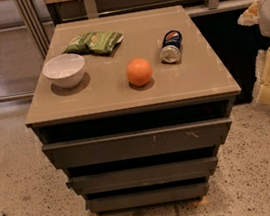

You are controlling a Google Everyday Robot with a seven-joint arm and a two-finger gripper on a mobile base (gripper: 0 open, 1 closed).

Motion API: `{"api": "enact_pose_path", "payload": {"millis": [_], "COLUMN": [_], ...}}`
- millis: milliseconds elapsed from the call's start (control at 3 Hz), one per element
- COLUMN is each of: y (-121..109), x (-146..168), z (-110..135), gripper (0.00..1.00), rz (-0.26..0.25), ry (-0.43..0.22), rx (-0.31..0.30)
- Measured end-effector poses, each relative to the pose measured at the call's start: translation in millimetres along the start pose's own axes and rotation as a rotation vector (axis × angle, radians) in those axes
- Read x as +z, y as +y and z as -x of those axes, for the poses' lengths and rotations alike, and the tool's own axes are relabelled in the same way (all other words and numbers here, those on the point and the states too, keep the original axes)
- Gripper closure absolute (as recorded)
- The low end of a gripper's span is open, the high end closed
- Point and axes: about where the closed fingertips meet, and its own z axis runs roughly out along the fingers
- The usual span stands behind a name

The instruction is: Open top drawer

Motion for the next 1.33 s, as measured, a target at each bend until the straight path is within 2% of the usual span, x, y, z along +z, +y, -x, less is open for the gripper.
{"api": "enact_pose_path", "payload": {"millis": [333,667,1000,1333], "y": [0.0,0.2,10.8,23.1], "x": [0.0,0.2,14.5,59.7], "z": [0.0,0.3,0.4,-2.0], "gripper": [0.00,0.10,0.33,0.56], "rz": [0.000,-0.008,-0.022,-0.008], "ry": [0.000,-0.005,-0.042,-0.110], "rx": [0.000,0.002,0.007,0.025]}}
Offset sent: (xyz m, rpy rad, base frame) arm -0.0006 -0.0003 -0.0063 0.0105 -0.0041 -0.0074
